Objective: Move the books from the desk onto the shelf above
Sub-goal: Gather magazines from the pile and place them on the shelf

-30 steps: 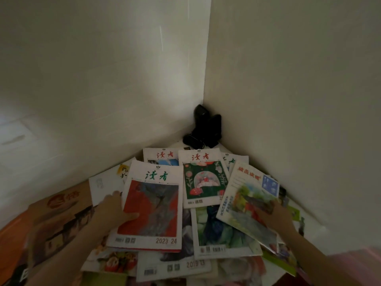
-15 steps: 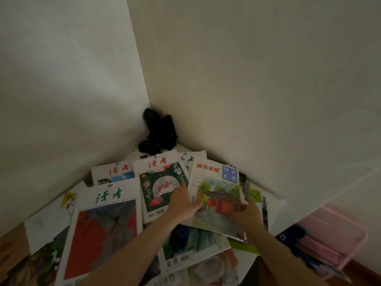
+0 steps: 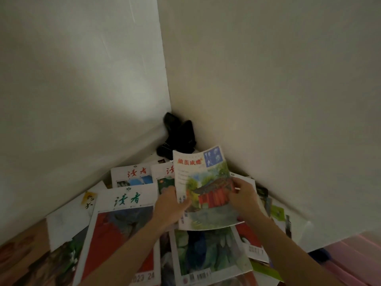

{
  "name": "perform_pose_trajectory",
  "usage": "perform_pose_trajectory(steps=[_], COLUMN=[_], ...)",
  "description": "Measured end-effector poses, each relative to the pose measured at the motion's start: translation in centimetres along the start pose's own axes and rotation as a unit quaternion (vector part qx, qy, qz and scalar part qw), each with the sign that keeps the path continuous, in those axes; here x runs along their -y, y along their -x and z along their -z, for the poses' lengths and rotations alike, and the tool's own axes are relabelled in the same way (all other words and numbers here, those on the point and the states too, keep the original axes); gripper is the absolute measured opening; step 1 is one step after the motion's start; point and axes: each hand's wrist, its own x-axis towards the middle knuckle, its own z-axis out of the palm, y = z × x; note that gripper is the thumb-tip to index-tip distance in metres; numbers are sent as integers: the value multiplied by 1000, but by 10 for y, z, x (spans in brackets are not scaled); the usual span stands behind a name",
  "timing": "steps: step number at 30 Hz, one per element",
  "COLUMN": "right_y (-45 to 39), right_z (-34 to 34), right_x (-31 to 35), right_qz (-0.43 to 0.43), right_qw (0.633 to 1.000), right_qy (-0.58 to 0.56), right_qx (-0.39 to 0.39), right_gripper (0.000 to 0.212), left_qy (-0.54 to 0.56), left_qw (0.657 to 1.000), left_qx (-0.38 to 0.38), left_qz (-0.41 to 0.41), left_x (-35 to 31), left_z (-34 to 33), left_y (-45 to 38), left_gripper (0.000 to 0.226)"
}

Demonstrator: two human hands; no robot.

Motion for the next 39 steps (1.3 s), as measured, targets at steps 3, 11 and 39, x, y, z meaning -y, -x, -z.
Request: perform_pose_trajectory(steps=[3, 11, 39], right_y=[-19, -50, -11], right_z=[-31, -54, 9], right_x=[16, 24, -59], right_qz=[33, -12, -3], right_qw=[993, 966, 998], right_qy=[102, 239, -66], right_qx=[57, 101, 19], right_gripper=[29, 42, 18], left_qy=[-209, -197, 196], left_qw=[978, 980, 976], left_qx=[18, -14, 23], left_qz=[-7, 12, 89], left_x=[23, 40, -6], left_z=[15, -8, -43], left_y=[-8, -8, 4], left_gripper=[49, 57, 51])
